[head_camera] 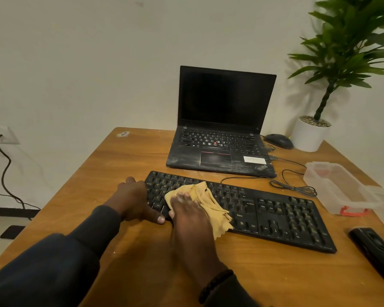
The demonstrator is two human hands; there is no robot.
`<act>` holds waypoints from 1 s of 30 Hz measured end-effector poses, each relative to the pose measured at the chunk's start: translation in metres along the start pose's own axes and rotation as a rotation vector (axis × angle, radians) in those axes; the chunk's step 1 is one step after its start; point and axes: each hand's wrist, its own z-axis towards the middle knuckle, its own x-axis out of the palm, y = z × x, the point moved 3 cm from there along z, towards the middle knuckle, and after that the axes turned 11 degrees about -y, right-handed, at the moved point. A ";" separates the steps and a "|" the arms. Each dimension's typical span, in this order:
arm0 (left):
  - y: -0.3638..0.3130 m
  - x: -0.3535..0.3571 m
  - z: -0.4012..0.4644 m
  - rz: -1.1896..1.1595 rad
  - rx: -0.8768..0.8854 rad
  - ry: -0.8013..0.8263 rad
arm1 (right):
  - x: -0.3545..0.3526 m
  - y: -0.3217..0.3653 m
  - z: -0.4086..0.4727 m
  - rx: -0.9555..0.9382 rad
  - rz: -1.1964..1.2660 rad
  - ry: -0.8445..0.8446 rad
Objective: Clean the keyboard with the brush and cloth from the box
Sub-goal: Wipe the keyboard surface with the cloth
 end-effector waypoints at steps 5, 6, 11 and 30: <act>0.002 0.001 -0.005 0.025 0.014 -0.032 | -0.014 0.007 -0.015 -0.056 0.243 0.090; 0.003 0.003 -0.007 0.026 0.014 -0.043 | -0.024 0.005 -0.011 0.046 0.342 0.122; 0.007 0.017 -0.024 -0.056 0.043 -0.132 | -0.071 -0.029 0.025 0.491 0.474 -0.099; -0.018 0.037 -0.037 -0.158 0.030 -0.266 | -0.032 -0.068 0.053 0.241 -0.065 0.101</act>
